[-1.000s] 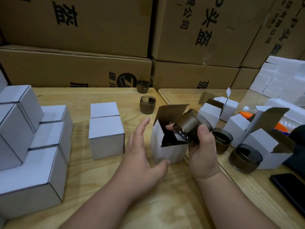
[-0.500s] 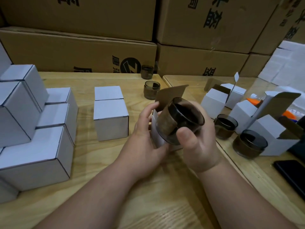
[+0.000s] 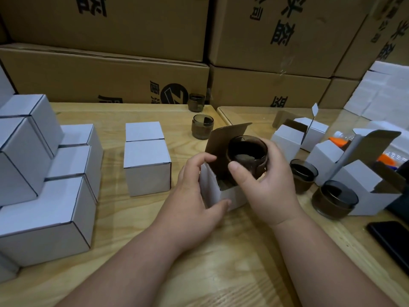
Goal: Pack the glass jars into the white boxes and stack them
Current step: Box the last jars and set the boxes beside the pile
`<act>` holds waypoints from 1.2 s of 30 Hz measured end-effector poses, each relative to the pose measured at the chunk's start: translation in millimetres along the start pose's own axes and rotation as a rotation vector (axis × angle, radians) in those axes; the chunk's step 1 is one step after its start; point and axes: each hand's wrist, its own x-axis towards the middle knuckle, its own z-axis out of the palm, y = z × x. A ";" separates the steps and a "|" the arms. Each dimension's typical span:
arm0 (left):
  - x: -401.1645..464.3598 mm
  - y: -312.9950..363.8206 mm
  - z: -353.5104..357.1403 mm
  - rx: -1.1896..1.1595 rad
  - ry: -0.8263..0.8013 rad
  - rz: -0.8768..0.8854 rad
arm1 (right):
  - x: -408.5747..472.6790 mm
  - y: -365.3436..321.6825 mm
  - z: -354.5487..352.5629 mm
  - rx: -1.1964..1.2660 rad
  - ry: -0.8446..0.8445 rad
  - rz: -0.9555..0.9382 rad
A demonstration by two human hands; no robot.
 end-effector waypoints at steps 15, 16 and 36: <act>0.7 -1.2 2.3 -0.065 0.022 0.002 | 1.8 3.9 3.2 -0.257 -0.161 -0.159; 0.7 -1.3 1.9 -0.064 0.021 0.002 | 2.3 4.3 2.4 -0.279 -0.184 -0.163; -0.1 -5.7 -0.5 -0.072 -0.023 0.076 | 6.4 19.8 10.4 0.513 -0.077 0.367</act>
